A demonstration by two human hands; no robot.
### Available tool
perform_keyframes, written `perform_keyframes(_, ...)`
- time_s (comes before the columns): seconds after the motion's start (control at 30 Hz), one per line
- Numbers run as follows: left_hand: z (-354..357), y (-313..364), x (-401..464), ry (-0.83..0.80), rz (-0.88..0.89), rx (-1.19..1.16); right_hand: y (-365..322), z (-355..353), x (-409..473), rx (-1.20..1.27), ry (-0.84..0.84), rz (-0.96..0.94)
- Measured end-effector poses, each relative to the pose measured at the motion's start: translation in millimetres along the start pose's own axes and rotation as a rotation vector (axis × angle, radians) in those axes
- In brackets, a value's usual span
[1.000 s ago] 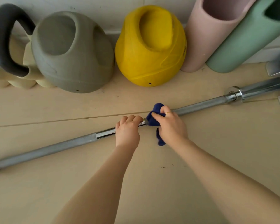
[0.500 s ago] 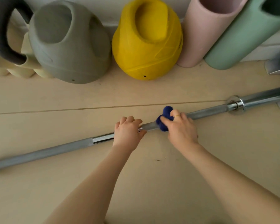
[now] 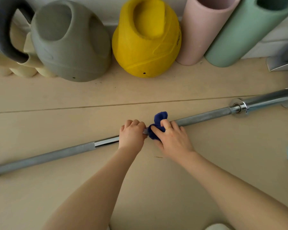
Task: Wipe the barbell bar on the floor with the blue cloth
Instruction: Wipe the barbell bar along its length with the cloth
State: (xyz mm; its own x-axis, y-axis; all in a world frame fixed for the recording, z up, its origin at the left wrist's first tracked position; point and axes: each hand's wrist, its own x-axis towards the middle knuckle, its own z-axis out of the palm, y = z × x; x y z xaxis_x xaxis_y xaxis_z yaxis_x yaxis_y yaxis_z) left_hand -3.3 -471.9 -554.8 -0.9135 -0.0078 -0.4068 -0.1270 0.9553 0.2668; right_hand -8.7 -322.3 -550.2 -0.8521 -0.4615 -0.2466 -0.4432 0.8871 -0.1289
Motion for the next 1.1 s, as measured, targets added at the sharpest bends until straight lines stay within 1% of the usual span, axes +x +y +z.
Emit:
perform_keyframes(0.07,0,1,0,-0.011,-0.015,0.013,2,-2,8,0.068,0.011,0.106)
perform_keyframes(0.13,0,4,1,-0.013,-0.031,0.030,-2,-1,20,0.198,-0.008,0.295)
perform_keyframes(0.17,0,6,2,-0.008,-0.043,0.032,-8,-3,24,0.237,-0.028,0.359)
perform_keyframes(0.2,0,8,3,-0.001,-0.054,0.032,-15,-5,28,0.250,-0.043,0.375)
perform_keyframes(0.23,-1,10,3,0.004,-0.062,0.032,-22,-7,30,0.233,-0.060,0.345)
perform_keyframes(0.3,-1,10,4,0.003,-0.068,0.044,-27,-9,30,0.157,-0.103,0.191)
perform_keyframes(0.33,0,9,4,-0.001,-0.064,0.059,-20,-12,30,0.101,-0.134,0.118)
perform_keyframes(0.37,1,8,4,-0.009,-0.059,0.071,-8,-15,31,0.057,-0.151,0.084)
perform_keyframes(0.4,1,8,3,-0.018,-0.056,0.075,9,-20,33,0.041,-0.158,0.120)
perform_keyframes(0.5,1,9,5,-0.029,-0.046,0.082,50,-29,31,0.088,-0.069,0.455)
perform_keyframes(0.53,0,10,5,-0.028,-0.042,0.088,49,-28,30,0.106,-0.065,0.486)
perform_keyframes(0.67,2,16,-1,-0.021,-0.036,0.103,4,-14,16,0.289,-0.129,0.305)
perform_keyframes(0.73,5,17,-3,0.004,-0.052,0.105,6,-9,11,0.332,-0.130,0.249)
perform_keyframes(0.77,6,17,-4,0.015,-0.061,0.097,12,-9,10,0.307,-0.132,0.209)
perform_keyframes(0.87,8,17,-5,0.031,-0.082,0.082,34,-9,5,0.128,-0.155,0.035)
perform_keyframes(0.93,9,18,-7,0.049,-0.097,0.089,48,-11,4,0.069,-0.191,0.023)
perform_keyframes(0.97,10,18,-7,0.057,-0.104,0.086,57,-12,5,0.054,-0.166,0.071)
perform_keyframes(1.0,10,18,-7,0.062,-0.108,0.084,66,-12,6,0.075,-0.100,0.174)
perform_keyframes(1.07,10,18,-5,0.062,-0.114,0.086,68,-13,10,0.185,0.014,0.438)
perform_keyframes(1.1,10,20,-3,0.055,-0.105,0.075,60,-14,12,0.240,0.026,0.493)
